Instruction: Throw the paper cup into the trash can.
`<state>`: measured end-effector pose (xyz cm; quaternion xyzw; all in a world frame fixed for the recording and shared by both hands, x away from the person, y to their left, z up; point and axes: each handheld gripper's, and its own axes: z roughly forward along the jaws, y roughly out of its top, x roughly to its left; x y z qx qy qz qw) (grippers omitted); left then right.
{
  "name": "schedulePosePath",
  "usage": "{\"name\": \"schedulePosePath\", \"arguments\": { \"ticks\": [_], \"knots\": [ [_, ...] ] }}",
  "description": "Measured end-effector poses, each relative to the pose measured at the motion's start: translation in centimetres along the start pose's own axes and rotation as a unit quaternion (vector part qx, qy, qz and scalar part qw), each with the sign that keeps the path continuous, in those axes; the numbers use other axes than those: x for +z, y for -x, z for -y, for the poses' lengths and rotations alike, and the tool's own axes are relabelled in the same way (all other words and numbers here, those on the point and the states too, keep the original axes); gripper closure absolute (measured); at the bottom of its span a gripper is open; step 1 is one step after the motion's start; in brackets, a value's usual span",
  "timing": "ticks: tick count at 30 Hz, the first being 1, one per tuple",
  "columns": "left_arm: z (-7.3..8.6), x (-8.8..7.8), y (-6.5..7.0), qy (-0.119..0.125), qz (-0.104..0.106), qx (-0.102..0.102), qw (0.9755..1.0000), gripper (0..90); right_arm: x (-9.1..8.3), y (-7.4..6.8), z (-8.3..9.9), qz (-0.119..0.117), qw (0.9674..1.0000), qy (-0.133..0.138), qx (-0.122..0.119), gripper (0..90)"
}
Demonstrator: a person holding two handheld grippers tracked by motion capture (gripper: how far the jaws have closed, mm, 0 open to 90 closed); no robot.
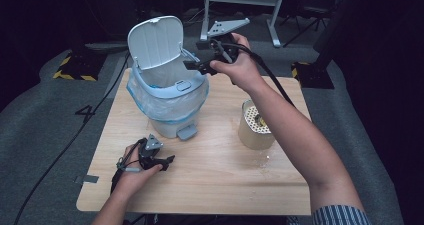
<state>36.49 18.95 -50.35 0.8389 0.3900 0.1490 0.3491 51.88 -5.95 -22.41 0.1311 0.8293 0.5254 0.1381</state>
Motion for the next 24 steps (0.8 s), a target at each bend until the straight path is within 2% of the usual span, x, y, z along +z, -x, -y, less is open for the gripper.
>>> {"name": "schedulePosePath", "arguments": {
  "ticks": [3, 13, 24],
  "knots": [
    [0.0, 0.0, 0.0, 0.000, 0.000, 0.000, 1.0000, 27.2, -1.8, -0.1, 0.4, -0.001, 1.0000, 0.003, 0.002, 19.1],
    [0.0, 0.0, 0.0, 0.001, -0.002, 0.001, 1.0000, 27.2, -8.0, 0.1, 2.0, 0.017, 0.9998, -0.008, 0.001, 20.9],
    [-0.1, 0.1, 0.1, 0.001, -0.002, -0.006, 1.0000, 26.2, -13.6, -0.5, 4.9, 0.036, 0.9993, -0.010, 0.007, 21.4]
  ]
}}
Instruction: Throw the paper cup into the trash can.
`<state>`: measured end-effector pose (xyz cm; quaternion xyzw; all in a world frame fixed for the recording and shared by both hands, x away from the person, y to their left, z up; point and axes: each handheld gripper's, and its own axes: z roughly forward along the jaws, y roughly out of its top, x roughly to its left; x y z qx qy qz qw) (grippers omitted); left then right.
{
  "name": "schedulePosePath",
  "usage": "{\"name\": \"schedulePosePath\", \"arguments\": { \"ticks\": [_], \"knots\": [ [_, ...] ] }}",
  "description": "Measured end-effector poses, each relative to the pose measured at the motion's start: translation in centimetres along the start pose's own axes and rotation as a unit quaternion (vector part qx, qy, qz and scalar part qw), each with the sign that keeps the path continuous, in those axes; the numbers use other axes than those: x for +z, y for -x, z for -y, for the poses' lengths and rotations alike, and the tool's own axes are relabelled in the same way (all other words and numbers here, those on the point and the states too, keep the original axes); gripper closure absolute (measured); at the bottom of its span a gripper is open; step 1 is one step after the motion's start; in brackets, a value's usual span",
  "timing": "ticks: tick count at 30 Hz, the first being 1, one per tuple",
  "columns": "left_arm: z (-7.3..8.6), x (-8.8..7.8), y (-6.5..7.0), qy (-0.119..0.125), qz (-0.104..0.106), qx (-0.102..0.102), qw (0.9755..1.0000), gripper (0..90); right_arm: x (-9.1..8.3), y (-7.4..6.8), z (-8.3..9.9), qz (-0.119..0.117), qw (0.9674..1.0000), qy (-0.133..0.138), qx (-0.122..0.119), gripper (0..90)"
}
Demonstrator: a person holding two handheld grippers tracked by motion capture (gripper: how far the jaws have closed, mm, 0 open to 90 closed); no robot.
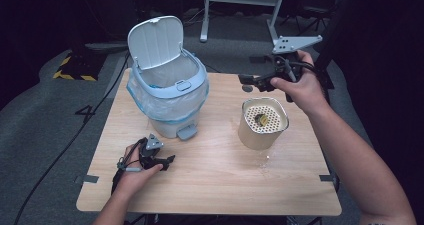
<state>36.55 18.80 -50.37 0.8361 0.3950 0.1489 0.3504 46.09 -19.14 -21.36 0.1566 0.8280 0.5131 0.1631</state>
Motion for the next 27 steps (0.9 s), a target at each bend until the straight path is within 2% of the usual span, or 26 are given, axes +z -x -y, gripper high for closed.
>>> {"name": "schedulePosePath", "arguments": {
  "ticks": [13, 21, 27],
  "knots": [
    [-0.1, 0.1, 0.0, -0.001, -0.001, 0.001, 1.0000, 25.7, -5.0, 0.0, 4.6, 0.030, 0.9992, -0.009, 0.026, 24.1],
    [-0.2, 0.2, 0.0, 0.000, -0.001, -0.001, 1.0000, 25.2, -7.4, 0.0, 7.8, 0.045, 0.9978, -0.019, 0.046, 25.8],
    [-0.2, 0.2, 0.0, 0.000, -0.002, 0.000, 1.0000, 25.1, -8.7, -0.5, 10.5, 0.062, 0.9953, -0.054, 0.051, 28.4]
  ]
}}
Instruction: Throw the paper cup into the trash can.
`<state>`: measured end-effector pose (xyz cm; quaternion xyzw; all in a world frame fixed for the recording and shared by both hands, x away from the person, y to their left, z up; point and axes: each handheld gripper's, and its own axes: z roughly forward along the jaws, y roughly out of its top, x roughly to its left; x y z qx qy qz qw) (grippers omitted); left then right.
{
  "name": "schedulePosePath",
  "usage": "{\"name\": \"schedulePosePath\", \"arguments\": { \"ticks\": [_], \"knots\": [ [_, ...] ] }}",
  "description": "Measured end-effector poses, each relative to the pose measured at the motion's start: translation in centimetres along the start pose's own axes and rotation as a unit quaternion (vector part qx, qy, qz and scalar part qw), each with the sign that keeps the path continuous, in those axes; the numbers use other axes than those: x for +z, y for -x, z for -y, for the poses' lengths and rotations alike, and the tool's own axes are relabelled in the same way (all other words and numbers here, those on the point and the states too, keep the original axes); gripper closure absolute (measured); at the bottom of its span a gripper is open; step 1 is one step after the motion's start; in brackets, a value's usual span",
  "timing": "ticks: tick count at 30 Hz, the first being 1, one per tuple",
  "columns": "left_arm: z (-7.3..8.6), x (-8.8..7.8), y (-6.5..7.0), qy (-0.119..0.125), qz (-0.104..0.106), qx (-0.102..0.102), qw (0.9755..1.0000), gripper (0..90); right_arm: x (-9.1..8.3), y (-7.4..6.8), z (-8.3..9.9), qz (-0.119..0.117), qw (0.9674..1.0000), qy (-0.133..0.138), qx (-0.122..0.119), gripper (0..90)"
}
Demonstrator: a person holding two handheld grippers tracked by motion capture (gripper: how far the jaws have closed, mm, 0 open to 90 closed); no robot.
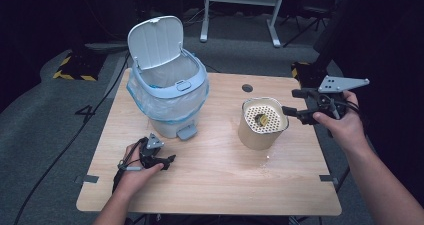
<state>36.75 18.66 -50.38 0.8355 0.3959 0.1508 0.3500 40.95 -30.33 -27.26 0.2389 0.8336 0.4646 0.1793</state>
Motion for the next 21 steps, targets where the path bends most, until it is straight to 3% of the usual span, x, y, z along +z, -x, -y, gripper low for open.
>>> {"name": "schedulePosePath", "arguments": {
  "ticks": [7, 15, 18, 21],
  "knots": [
    [0.0, 0.0, 0.0, -0.001, -0.002, 0.002, 1.0000, 25.2, -0.2, -0.3, 4.4, 0.017, 0.9993, -0.020, 0.026, 28.4],
    [0.1, -0.1, -0.1, 0.001, -0.001, 0.004, 1.0000, 26.3, 1.0, -0.8, 9.7, 0.040, 0.9968, -0.048, 0.051, 30.7],
    [0.2, -0.3, -0.1, 0.005, 0.005, 0.007, 1.0000, 33.9, 1.8, -1.1, 12.0, 0.046, 0.9958, -0.054, 0.059, 29.1],
    [0.3, -0.4, -0.3, 0.006, 0.008, 0.002, 0.9999, 35.8, 2.5, -1.2, 14.1, 0.057, 0.9948, -0.053, 0.066, 27.9]
  ]
}}
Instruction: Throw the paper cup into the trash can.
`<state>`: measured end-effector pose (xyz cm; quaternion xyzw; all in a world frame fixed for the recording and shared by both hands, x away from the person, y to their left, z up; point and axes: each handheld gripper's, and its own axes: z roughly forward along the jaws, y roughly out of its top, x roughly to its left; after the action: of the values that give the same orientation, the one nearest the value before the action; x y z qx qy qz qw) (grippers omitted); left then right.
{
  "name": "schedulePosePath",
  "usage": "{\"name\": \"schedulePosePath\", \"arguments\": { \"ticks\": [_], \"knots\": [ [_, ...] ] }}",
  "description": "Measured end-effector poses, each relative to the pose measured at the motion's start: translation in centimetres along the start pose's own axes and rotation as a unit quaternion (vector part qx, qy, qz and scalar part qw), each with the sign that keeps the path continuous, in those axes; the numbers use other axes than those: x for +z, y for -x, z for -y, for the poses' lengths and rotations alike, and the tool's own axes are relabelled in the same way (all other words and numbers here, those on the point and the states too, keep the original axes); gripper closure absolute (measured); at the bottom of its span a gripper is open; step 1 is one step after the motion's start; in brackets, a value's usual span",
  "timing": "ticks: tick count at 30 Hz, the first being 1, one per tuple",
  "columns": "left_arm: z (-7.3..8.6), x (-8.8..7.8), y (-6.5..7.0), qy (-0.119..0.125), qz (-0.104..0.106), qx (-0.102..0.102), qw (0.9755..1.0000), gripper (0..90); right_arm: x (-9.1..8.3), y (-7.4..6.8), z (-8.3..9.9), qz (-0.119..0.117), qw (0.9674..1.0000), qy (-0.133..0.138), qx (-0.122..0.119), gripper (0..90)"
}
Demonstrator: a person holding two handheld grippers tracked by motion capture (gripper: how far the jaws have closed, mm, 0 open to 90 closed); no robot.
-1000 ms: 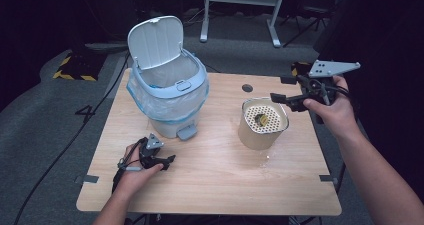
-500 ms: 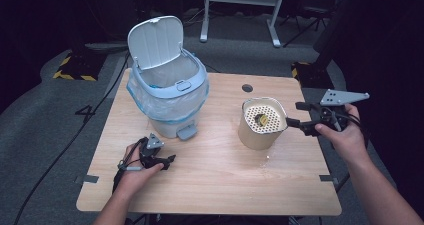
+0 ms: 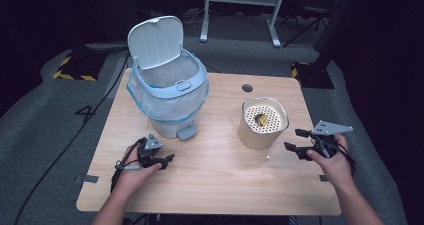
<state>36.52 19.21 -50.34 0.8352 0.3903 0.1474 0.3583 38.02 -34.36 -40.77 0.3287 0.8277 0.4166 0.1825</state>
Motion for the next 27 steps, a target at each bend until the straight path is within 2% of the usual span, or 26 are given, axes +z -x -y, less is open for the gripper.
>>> {"name": "schedulePosePath", "arguments": {
  "ticks": [4, 8, 13, 16, 19, 22, 23, 27],
  "knots": [
    [0.1, -0.1, -0.1, -0.002, -0.012, 0.002, 0.9999, 33.5, 1.4, -0.3, 2.6, -0.008, 0.9998, -0.001, 0.019, 26.8],
    [0.1, -0.1, -0.1, -0.001, -0.012, -0.001, 0.9999, 33.2, 2.8, -0.7, 4.6, 0.000, 0.9999, -0.012, 0.003, 24.8],
    [0.2, -0.2, 0.0, -0.002, -0.014, -0.003, 0.9999, 33.8, 4.1, -0.8, 6.4, -0.006, 0.9997, -0.021, 0.015, 23.1],
    [0.2, -0.2, 0.0, -0.001, -0.015, -0.006, 0.9999, 33.9, 4.6, -0.7, 7.0, -0.004, 0.9995, -0.026, 0.017, 22.1],
    [0.2, -0.3, 0.0, -0.002, -0.016, -0.005, 0.9999, 34.2, 5.0, -0.8, 7.3, -0.002, 0.9994, -0.032, 0.013, 20.0],
    [0.2, -0.4, 0.0, -0.002, -0.010, -0.013, 0.9999, 35.0, 5.4, -0.8, 7.8, 0.000, 0.9992, -0.041, 0.005, 19.5],
    [0.2, -0.5, 0.0, 0.002, -0.011, -0.016, 0.9998, 34.9, 5.6, -0.8, 7.8, -0.001, 0.9986, -0.052, 0.002, 18.3],
    [-0.1, -1.2, 0.1, 0.017, -0.008, -0.023, 0.9996, 35.3, 5.7, -0.6, 7.8, -0.001, 0.9983, -0.058, 0.011, 15.8]
  ]
}}
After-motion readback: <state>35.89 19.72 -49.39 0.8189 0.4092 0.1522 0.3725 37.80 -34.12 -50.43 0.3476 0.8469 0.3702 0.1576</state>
